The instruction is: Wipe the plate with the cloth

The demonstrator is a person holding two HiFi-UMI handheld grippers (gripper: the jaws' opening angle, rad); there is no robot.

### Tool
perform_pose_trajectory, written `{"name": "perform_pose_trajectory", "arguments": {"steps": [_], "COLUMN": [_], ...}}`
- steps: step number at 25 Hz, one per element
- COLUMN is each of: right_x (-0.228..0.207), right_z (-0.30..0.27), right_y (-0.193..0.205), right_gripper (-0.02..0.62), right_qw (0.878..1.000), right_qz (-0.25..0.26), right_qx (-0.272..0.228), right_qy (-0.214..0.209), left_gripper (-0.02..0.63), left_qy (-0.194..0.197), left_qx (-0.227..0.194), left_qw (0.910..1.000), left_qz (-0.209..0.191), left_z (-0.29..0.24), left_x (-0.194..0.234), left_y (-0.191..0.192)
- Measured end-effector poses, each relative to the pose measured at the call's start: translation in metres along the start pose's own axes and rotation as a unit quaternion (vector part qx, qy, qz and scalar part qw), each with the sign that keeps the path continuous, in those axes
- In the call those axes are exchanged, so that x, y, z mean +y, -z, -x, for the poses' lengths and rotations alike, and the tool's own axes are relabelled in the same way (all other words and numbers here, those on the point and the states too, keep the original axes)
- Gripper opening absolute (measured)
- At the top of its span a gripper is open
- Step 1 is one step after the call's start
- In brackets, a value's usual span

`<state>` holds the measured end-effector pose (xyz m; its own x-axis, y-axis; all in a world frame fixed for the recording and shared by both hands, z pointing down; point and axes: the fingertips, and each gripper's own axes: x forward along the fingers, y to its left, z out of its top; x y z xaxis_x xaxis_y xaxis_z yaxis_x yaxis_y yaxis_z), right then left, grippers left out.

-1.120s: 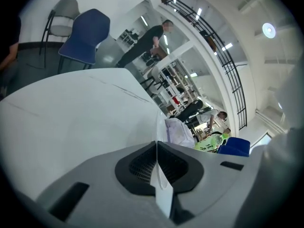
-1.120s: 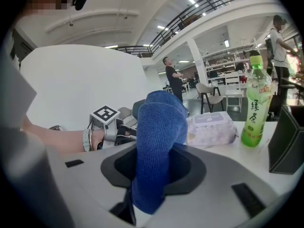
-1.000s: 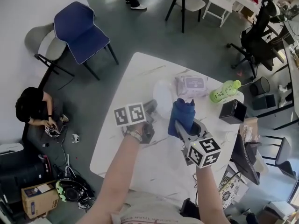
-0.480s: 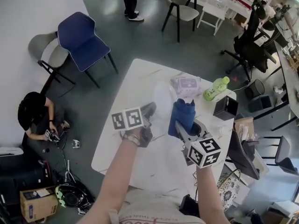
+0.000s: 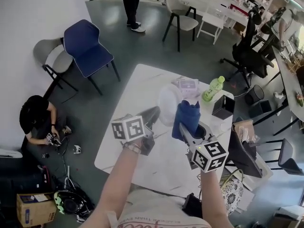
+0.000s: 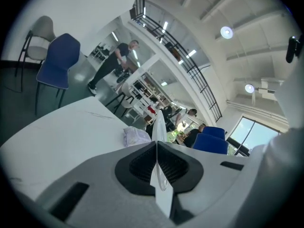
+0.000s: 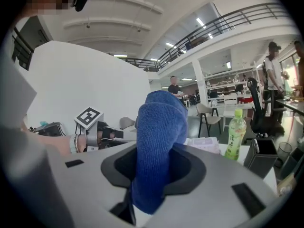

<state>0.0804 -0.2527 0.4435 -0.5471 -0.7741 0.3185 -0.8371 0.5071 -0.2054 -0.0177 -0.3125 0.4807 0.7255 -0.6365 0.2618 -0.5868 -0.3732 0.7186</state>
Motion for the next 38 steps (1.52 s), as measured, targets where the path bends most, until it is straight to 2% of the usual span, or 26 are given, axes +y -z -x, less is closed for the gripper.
{"name": "perform_pose_trajectory", "arguments": {"steps": [5,10,17,21,26,30,33,38], "right_x": [0.014,0.033,0.063,0.075,0.107,0.13,0.135,0.118], "right_z": [0.031,0.058,0.09,0.099,0.095,0.079,0.064,0.055], "right_y": [-0.014,-0.034,-0.06,-0.068,-0.093,-0.113,-0.116,-0.109], "right_gripper": [0.123,0.123,0.123,0.123,0.123,0.123,0.123,0.123], "right_qw": [1.0,0.998,0.996,0.994,0.988,0.984,0.983,0.985], "right_qz": [0.015,0.038,0.049,0.059,0.085,0.116,0.131,0.136], "right_qx": [-0.021,-0.043,-0.079,-0.092,-0.117,-0.125,-0.115,-0.099], "right_qy": [0.002,0.002,-0.007,-0.007,-0.047,-0.059,-0.058,-0.029], "left_gripper": [0.009,0.009,0.009,0.009,0.009,0.009,0.009,0.009], "left_qy": [0.019,0.045,0.05,0.066,0.076,0.075,0.078,0.077], "left_qx": [-0.016,-0.041,-0.073,-0.079,-0.084,-0.084,-0.082,-0.084], "left_qw": [0.9983,0.9945,0.9826,0.9802,0.9767,0.9756,0.9747,0.9746], "left_qz": [-0.053,-0.086,-0.163,-0.169,-0.182,-0.189,-0.193,-0.193], "left_z": [0.025,0.052,0.093,0.106,0.115,0.121,0.122,0.124], "left_x": [-0.038,-0.073,-0.105,-0.116,-0.125,-0.128,-0.133,-0.135], "left_y": [0.001,-0.005,-0.01,-0.006,-0.001,0.004,0.005,0.008]}}
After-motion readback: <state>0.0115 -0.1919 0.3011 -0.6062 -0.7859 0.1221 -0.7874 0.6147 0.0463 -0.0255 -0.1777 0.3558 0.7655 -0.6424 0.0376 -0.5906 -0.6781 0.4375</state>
